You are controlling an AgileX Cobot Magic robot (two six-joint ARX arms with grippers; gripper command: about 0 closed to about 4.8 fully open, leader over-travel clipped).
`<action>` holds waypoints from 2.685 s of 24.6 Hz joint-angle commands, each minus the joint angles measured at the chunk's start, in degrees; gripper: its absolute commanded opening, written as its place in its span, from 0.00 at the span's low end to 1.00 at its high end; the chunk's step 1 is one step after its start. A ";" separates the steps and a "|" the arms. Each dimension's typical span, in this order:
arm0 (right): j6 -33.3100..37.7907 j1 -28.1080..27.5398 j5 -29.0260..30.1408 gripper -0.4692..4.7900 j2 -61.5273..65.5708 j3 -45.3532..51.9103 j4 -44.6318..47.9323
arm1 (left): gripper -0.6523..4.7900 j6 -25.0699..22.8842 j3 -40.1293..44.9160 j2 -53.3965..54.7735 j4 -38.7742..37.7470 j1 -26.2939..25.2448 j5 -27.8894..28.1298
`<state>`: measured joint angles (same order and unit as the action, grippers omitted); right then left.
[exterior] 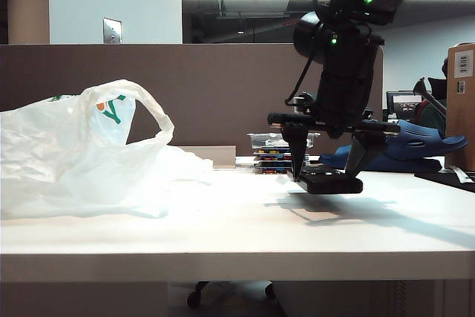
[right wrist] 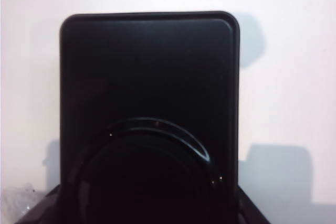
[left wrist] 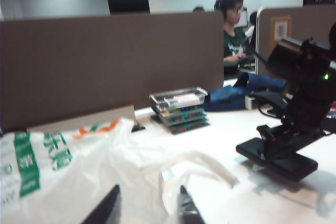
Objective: Put the power bank into the bag.
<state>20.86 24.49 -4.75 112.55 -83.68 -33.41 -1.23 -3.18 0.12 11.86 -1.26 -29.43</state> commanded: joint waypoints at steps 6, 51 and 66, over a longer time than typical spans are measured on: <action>-1.88 0.11 1.51 0.58 -5.46 -0.46 -0.96 | 0.47 -0.28 -6.86 0.50 1.14 -0.02 1.07; -4.66 0.13 11.54 0.58 -8.31 -5.07 -1.49 | 0.84 -30.08 -48.94 83.54 -2.80 13.31 25.09; -4.66 0.11 11.52 0.58 -8.31 -5.07 -1.03 | 0.79 -30.38 -48.94 85.68 -2.23 17.53 27.54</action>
<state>16.43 24.53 6.52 104.86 -88.25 -36.29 -31.48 -51.92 85.69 8.82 16.29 -2.22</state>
